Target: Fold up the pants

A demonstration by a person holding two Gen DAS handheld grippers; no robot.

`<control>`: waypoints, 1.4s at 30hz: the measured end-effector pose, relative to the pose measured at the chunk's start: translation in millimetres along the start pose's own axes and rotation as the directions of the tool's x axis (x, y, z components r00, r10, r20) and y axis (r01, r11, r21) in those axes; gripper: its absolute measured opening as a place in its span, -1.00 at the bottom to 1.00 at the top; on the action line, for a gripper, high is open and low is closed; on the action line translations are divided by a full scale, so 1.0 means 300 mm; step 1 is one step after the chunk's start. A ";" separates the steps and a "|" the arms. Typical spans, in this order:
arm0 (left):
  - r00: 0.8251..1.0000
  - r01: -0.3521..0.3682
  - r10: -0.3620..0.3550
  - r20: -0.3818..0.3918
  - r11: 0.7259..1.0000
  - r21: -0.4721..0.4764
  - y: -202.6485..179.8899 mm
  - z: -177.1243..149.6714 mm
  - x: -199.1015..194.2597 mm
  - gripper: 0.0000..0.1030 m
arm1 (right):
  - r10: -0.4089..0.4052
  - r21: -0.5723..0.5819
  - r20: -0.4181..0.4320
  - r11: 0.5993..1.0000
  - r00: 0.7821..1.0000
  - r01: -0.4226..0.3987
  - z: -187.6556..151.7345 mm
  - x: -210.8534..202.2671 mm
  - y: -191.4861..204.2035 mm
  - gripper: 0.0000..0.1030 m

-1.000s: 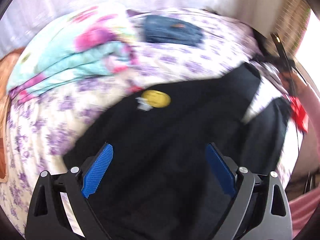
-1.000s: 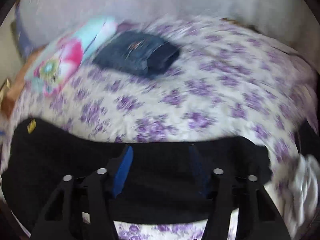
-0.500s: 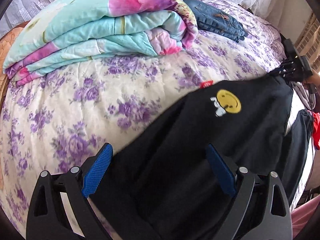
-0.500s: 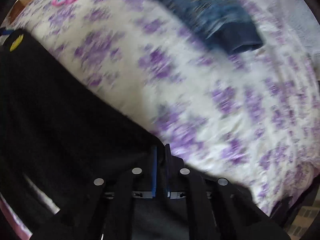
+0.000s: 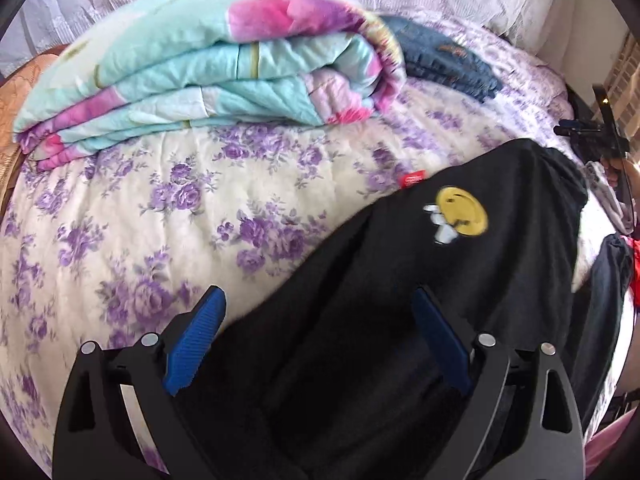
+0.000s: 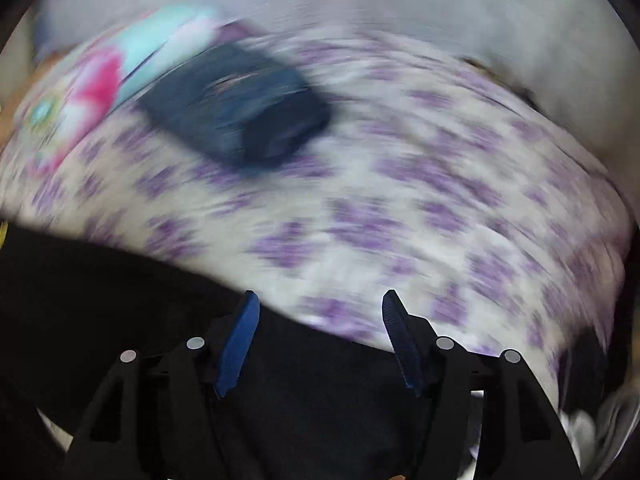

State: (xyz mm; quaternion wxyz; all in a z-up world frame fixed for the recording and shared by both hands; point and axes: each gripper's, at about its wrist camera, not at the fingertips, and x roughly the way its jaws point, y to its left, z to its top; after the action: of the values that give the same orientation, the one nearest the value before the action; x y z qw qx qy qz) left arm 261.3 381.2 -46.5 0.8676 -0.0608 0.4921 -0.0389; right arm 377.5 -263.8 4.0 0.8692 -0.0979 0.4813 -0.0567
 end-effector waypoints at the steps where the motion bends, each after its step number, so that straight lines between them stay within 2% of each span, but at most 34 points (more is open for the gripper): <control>1: 1.000 0.000 0.000 0.015 1.000 0.002 -0.010 -0.012 -0.016 0.78 | -0.041 0.062 0.000 0.997 0.999 0.041 -0.026 -0.006 -0.072 0.37; 3: 0.999 -0.017 0.017 0.038 1.000 0.019 -0.034 -0.034 -0.035 0.78 | -0.140 0.159 -0.036 0.977 0.989 0.144 -0.095 -0.014 -0.180 0.45; 4: 0.999 -0.024 0.022 0.043 0.999 0.029 -0.043 -0.040 -0.040 0.78 | -0.194 0.211 -0.087 0.955 0.977 0.209 -0.142 -0.006 -0.238 0.45; 5: 0.999 -0.022 0.020 0.044 0.999 0.040 -0.056 -0.048 -0.043 0.78 | -0.203 0.261 -0.135 0.937 0.970 0.232 -0.187 0.010 -0.287 0.46; 6: 0.999 -0.013 0.011 0.042 0.999 0.048 -0.069 -0.054 -0.043 0.78 | -0.179 0.314 -0.166 0.923 0.970 0.224 -0.233 0.017 -0.317 0.46; 8: 0.999 0.010 -0.013 0.037 0.998 0.066 -0.099 -0.068 -0.043 0.78 | 0.010 0.461 -0.165 0.885 0.986 0.068 -0.327 0.047 -0.369 0.46; 9: 0.999 0.014 -0.017 0.034 0.997 0.075 -0.111 -0.075 -0.042 0.78 | 0.068 0.500 -0.157 0.866 0.985 0.020 -0.355 0.061 -0.372 0.46; 10: 0.999 0.012 -0.015 0.032 0.996 0.088 -0.130 -0.080 -0.038 0.78 | 0.095 0.527 -0.161 0.850 0.982 0.004 -0.391 0.076 -0.359 0.45; 11: 0.999 0.007 -0.010 0.032 0.995 0.098 -0.144 -0.081 -0.035 0.78 | 0.083 0.523 -0.176 0.852 0.981 0.022 -0.418 0.073 -0.321 0.26; 13: 1.000 0.000 -0.004 0.030 0.994 0.110 -0.166 -0.084 -0.031 0.78 | -0.003 0.446 -0.192 0.891 0.981 0.090 -0.412 0.081 -0.273 -0.01; 14: 1.000 0.003 -0.006 0.028 0.994 0.113 -0.171 -0.086 -0.033 0.78 | -0.031 0.402 -0.189 0.910 0.981 0.106 -0.398 0.076 -0.248 -0.51; 15: 1.000 0.006 -0.009 0.029 0.993 0.115 -0.176 -0.089 -0.036 0.78 | -0.065 0.355 -0.184 0.926 0.981 0.128 -0.375 0.060 -0.219 -0.58; 16: 0.999 0.007 -0.010 0.032 0.993 0.115 -0.180 -0.092 -0.042 0.78 | -0.180 0.273 -0.164 0.937 0.970 0.220 -0.342 0.033 -0.180 -0.58; 17: 0.999 0.007 -0.011 0.036 0.993 0.115 -0.181 -0.095 -0.049 0.78 | -0.299 0.181 -0.127 0.931 0.946 0.318 -0.320 0.010 -0.145 -0.58; 19: 0.999 0.018 -0.023 0.042 0.994 0.106 -0.181 -0.102 -0.055 0.78 | -0.457 0.035 -0.024 0.889 0.889 0.457 -0.285 -0.020 -0.081 -0.56; 20: 0.999 0.024 -0.028 0.041 0.994 0.102 -0.179 -0.106 -0.055 0.78 | -0.469 0.012 -0.013 0.883 0.883 0.469 -0.280 -0.016 -0.079 -0.52; 21: 0.999 0.028 -0.032 0.040 0.994 0.101 -0.178 -0.107 -0.051 0.78 | -0.471 -0.005 -0.026 0.882 0.882 0.471 -0.276 0.010 -0.080 -0.25; 22: 0.999 0.030 -0.033 0.036 0.995 0.099 -0.179 -0.113 -0.045 0.78 | -0.487 -0.035 -0.061 0.873 0.871 0.486 -0.276 0.057 -0.089 0.01; 23: 0.999 0.027 -0.031 0.033 0.995 0.098 -0.180 -0.117 -0.043 0.78 | -0.502 -0.062 -0.098 0.865 0.859 0.498 -0.281 0.093 -0.094 0.37; 25: 0.999 0.019 -0.022 0.028 0.995 0.100 -0.183 -0.125 -0.041 0.78 | -0.530 -0.092 -0.135 0.848 0.837 0.522 -0.306 0.113 -0.096 0.44; 27: 0.999 0.018 -0.022 0.031 0.994 0.110 -0.186 -0.129 -0.056 0.78 | -0.544 -0.018 -0.107 0.838 0.832 0.545 -0.302 0.050 -0.084 0.46; 28: 0.999 0.024 -0.028 0.035 0.993 0.114 -0.185 -0.127 -0.062 0.78 | -0.527 0.033 -0.085 0.847 0.846 0.531 -0.304 0.009 -0.073 0.47; 30: 0.998 0.039 -0.044 0.046 0.992 0.116 -0.188 -0.115 -0.069 0.78 | -0.410 0.124 0.013 0.906 0.912 0.405 -0.294 -0.081 -0.008 0.47; 31: 0.997 0.050 -0.056 0.049 0.993 0.109 -0.190 -0.102 -0.066 0.78 | -0.299 0.143 0.068 0.947 0.952 0.288 -0.279 -0.119 0.047 0.47; 32: 0.996 0.065 -0.070 0.047 0.993 0.098 -0.192 -0.091 -0.056 0.78 | -0.190 0.152 0.100 0.973 0.977 0.174 -0.263 -0.133 0.096 0.47; 33: 0.995 0.095 -0.098 0.033 0.992 0.080 -0.196 -0.077 -0.037 0.78 | -0.033 0.163 0.132 0.987 0.991 0.011 -0.244 -0.140 0.168 0.47; 34: 0.992 0.122 -0.123 0.016 0.990 0.067 -0.203 -0.072 -0.020 0.78 | 0.076 0.167 0.145 0.981 0.987 -0.100 -0.231 -0.136 0.222 0.47; 35: 0.991 0.134 -0.134 0.005 0.989 0.065 -0.211 -0.072 -0.008 0.78 | 0.196 0.163 0.153 0.962 0.969 -0.220 -0.216 -0.127 0.297 0.47; 36: 0.992 0.128 -0.127 -0.010 0.988 0.081 -0.230 -0.076 0.008 0.78 | 0.297 0.147 0.151 0.937 0.943 -0.318 -0.199 -0.113 0.371 0.45; 37: 0.994 0.106 -0.104 -0.018 0.989 0.105 -0.242 -0.084 0.017 0.78 | 0.400 0.108 0.142 0.903 0.906 -0.416 -0.187 -0.097 0.475 0.43; 38: 0.996 0.083 -0.080 -0.027 0.988 0.129 -0.252 -0.091 0.026 0.78 | 0.462 0.059 0.116 0.880 0.879 -0.471 -0.185 -0.082 0.570 0.38; 39: 0.997 0.066 -0.061 -0.037 0.987 0.145 -0.257 -0.099 0.034 0.78 | 0.490 0.014 0.080 0.870 0.868 -0.493 -0.190 -0.075 0.652 0.37; 40: 0.997 0.058 -0.050 -0.052 0.987 0.152 -0.257 -0.109 0.044 0.78 | 0.492 -0.054 0.026 0.870 0.870 -0.490 -0.207 -0.065 0.744 0.37; 42: 0.997 0.054 -0.043 -0.070 0.986 0.155 -0.249 -0.124 0.052 0.79 | 0.395 -0.173 -0.041 0.902 0.918 -0.396 -0.276 -0.052 0.839 0.37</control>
State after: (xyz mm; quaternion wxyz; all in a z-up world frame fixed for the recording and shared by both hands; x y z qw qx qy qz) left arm 236.8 302.8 -67.8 0.8515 -0.0030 0.5146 -0.1004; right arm 300.1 -25.0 -82.6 0.8492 -0.0755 0.4963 0.1636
